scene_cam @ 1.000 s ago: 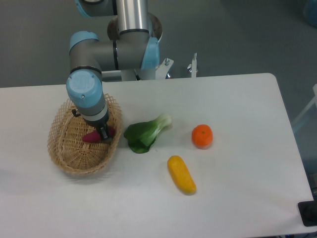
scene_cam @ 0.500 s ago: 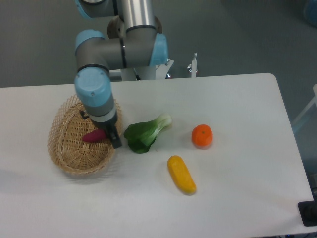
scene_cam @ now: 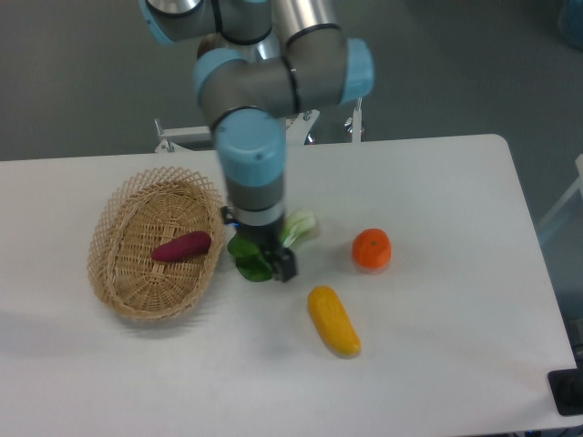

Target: Place the sweet potato in the basket

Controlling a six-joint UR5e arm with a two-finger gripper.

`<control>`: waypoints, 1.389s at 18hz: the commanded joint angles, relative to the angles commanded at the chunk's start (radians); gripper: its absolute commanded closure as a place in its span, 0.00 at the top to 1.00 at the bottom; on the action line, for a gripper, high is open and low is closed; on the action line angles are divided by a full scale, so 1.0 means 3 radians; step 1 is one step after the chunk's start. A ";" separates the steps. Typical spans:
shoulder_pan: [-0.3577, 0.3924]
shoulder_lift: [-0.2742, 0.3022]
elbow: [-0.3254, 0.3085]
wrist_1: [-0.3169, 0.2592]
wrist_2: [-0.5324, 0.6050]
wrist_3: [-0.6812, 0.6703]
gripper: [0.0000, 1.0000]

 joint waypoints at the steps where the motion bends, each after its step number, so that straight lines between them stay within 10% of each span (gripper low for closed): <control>1: 0.0066 -0.0056 0.0051 0.0005 0.0000 0.0036 1.00; 10: 0.0736 -0.0373 0.0425 0.0000 -0.0107 0.0441 1.00; 25: 0.0870 -0.0491 0.0512 0.0000 -0.0082 0.0538 1.00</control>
